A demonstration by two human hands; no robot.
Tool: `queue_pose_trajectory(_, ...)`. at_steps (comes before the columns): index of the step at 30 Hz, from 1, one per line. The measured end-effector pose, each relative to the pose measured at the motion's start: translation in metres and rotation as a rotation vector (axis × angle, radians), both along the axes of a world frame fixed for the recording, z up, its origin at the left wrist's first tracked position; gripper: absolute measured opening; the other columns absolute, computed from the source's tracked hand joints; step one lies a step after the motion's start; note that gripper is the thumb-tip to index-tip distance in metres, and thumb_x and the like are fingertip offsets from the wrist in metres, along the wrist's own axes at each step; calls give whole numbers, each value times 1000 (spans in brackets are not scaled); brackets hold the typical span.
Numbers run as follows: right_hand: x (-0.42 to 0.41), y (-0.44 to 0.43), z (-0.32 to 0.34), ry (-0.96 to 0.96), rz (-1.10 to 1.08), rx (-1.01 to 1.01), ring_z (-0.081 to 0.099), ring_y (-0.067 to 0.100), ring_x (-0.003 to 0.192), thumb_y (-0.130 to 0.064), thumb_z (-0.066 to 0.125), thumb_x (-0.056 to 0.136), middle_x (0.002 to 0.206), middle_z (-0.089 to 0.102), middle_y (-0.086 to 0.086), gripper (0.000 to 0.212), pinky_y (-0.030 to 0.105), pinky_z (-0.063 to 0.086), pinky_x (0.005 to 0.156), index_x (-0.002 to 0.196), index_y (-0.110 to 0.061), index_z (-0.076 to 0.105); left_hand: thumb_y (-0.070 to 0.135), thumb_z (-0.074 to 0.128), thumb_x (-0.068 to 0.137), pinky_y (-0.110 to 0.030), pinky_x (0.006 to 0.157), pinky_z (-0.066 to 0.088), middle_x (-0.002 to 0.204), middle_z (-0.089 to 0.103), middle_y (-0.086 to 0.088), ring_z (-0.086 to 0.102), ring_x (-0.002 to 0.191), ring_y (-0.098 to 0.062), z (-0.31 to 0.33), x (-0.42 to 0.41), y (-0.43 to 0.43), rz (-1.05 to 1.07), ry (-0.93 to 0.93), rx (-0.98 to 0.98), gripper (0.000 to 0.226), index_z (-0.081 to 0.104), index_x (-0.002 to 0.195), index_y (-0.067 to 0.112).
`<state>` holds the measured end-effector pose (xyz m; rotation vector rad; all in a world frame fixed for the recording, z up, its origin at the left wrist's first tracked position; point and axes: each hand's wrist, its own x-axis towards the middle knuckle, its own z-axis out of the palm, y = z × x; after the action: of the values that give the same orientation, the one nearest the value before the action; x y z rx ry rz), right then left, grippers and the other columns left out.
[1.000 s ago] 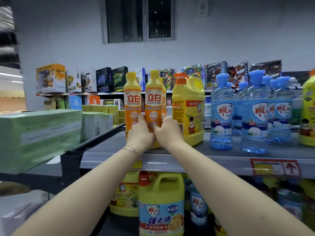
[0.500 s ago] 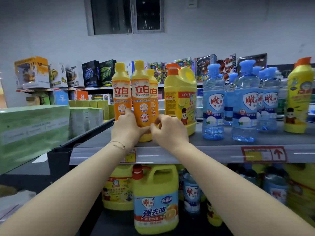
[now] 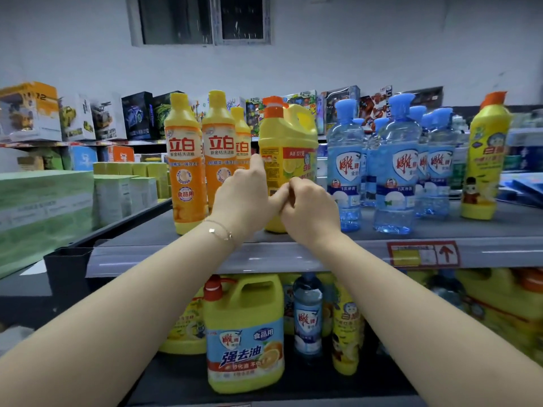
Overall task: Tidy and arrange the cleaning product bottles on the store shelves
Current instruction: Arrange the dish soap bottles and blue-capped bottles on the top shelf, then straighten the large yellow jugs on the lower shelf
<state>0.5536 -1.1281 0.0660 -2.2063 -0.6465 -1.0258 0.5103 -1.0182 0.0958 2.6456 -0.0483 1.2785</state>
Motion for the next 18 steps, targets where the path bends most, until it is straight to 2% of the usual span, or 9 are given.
queue_pose_trajectory(2,2,-11,0,10,0,-38,48,18,75,-22,46,92,96,63,5,14,28,33,59,93,-13,57,59,53,87,-36,66,54,102,62,-12,62,86,-28,3,7,-8,11,127,-100,68,40,129,7)
queue_pose_trajectory(5,5,-29,-1,19,-32,-129,46,17,77,-25,47,92,98,62,5,16,28,33,61,96,-13,57,59,61,82,-37,76,56,118,58,-12,62,98,-27,5,16,-17,17,268,-240,90,25,144,4)
queue_pose_trajectory(9,6,-47,1,0,-67,-263,56,23,82,-33,48,91,95,61,4,21,30,41,62,94,-13,57,29,79,75,-29,82,46,131,49,-13,53,117,-28,8,30,-25,-118,299,-488,107,5,148,4)
queue_pose_trajectory(13,3,-58,6,-37,-75,-381,58,25,87,-32,47,91,96,61,5,21,31,39,63,97,-14,56,30,88,64,-36,96,43,131,48,-9,49,123,-29,1,45,-35,-165,171,-744,106,18,140,12)
queue_pose_trajectory(16,1,-66,8,-55,-61,-386,55,25,86,-31,48,90,88,52,2,20,31,36,63,97,-14,56,28,91,60,-30,86,41,117,55,-2,54,116,-25,-6,53,-42,-188,60,-896,83,38,122,16)
queue_pose_trajectory(18,1,-71,9,-57,-55,-369,54,25,83,-31,48,90,85,49,0,20,31,36,62,94,-14,55,24,91,59,-27,81,41,105,54,3,57,109,-22,-9,53,-44,-212,-10,-935,71,44,112,18)
